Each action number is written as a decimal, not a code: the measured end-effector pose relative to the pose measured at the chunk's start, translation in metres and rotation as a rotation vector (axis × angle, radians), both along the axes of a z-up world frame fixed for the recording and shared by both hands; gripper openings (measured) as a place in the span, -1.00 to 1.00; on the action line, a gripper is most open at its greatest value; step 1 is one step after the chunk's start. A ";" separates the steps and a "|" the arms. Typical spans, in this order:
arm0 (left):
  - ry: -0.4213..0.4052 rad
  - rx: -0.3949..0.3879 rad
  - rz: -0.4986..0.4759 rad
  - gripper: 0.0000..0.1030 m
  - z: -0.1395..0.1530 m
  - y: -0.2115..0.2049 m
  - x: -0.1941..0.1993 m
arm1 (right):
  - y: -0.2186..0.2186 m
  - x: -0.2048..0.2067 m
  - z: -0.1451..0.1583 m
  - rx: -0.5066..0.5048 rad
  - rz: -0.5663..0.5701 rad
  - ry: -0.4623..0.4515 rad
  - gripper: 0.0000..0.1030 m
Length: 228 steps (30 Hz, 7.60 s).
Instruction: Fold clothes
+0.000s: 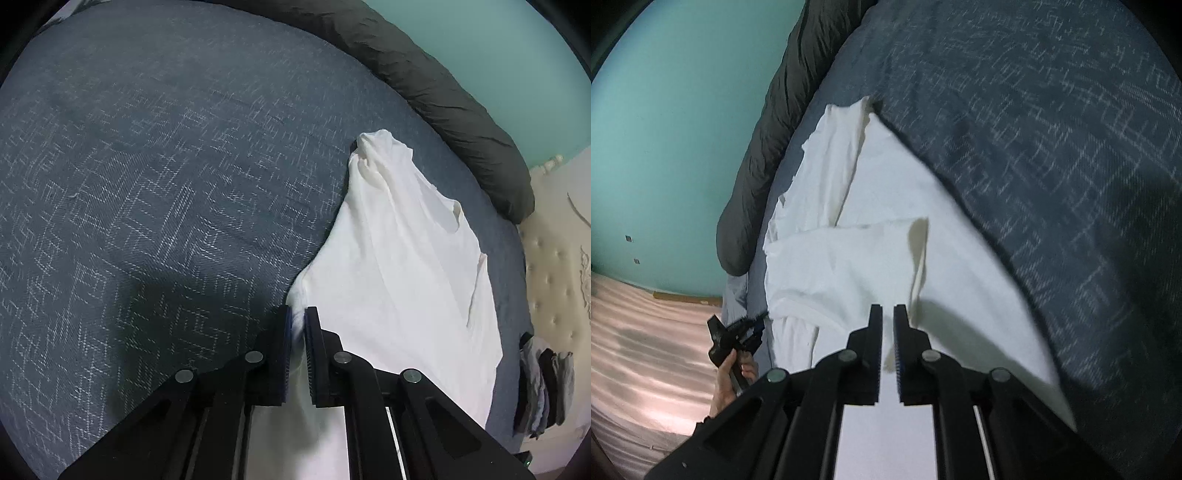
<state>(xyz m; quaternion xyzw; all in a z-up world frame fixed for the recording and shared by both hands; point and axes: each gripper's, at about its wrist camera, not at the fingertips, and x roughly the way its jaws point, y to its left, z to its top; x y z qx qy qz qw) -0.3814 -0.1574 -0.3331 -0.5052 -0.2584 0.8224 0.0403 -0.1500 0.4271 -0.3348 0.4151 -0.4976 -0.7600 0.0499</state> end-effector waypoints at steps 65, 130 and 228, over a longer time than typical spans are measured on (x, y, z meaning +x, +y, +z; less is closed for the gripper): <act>0.022 0.232 -0.081 -0.94 -0.025 0.129 0.099 | 0.022 -0.010 0.000 -0.012 -0.067 0.046 -0.93; 0.107 -0.137 0.111 -0.34 0.009 -0.006 0.046 | 0.028 -0.022 -0.012 0.085 -0.071 0.029 -0.97; 0.165 -0.062 0.048 -0.31 0.005 -0.059 0.168 | -0.414 -0.460 0.072 1.022 0.823 0.213 -0.87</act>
